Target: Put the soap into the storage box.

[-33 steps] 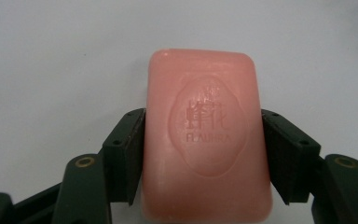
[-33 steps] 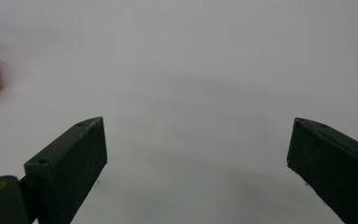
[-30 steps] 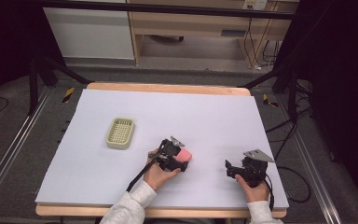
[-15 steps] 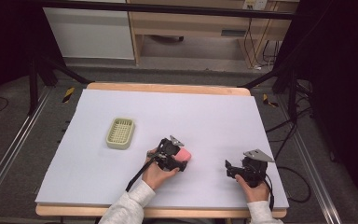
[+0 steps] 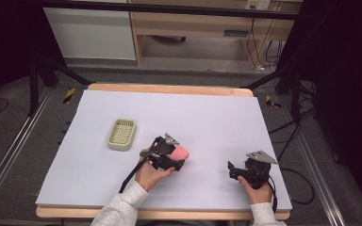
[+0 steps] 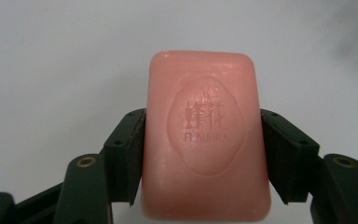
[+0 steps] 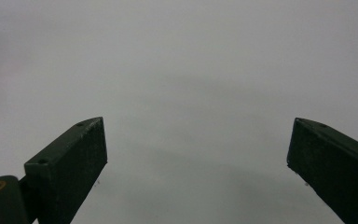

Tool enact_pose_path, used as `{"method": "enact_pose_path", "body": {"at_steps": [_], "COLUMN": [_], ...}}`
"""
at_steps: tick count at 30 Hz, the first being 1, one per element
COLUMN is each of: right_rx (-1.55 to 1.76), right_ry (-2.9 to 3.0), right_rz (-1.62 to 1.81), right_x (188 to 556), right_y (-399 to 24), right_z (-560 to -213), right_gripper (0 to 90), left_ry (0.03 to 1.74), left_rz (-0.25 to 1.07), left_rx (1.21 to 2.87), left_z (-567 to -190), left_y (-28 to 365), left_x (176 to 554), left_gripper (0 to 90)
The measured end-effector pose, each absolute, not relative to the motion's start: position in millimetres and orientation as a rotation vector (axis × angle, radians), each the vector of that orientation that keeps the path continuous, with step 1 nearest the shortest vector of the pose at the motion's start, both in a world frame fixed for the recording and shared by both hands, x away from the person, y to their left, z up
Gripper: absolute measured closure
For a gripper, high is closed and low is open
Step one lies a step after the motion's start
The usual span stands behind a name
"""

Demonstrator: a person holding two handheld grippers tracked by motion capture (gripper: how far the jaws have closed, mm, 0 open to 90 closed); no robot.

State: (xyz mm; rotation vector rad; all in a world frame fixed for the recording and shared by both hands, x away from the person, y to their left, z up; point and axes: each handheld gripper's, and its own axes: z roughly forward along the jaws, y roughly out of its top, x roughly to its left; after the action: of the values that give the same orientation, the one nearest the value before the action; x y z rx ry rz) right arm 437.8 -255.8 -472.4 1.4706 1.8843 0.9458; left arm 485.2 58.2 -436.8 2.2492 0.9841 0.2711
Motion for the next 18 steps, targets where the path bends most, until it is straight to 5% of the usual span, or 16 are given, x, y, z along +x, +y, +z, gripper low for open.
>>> {"method": "enact_pose_path", "body": {"at_steps": [18], "right_rx": [1.484], "right_ry": [1.883], "right_rz": [0.940], "right_x": [438], "right_y": [-254], "right_z": [-473], "right_gripper": [5.1], "left_ry": [1.022], "left_rz": [0.315], "left_rx": [2.221], "left_z": [-424], "left_y": [97], "left_x": [486], "left_gripper": [37.2]}}
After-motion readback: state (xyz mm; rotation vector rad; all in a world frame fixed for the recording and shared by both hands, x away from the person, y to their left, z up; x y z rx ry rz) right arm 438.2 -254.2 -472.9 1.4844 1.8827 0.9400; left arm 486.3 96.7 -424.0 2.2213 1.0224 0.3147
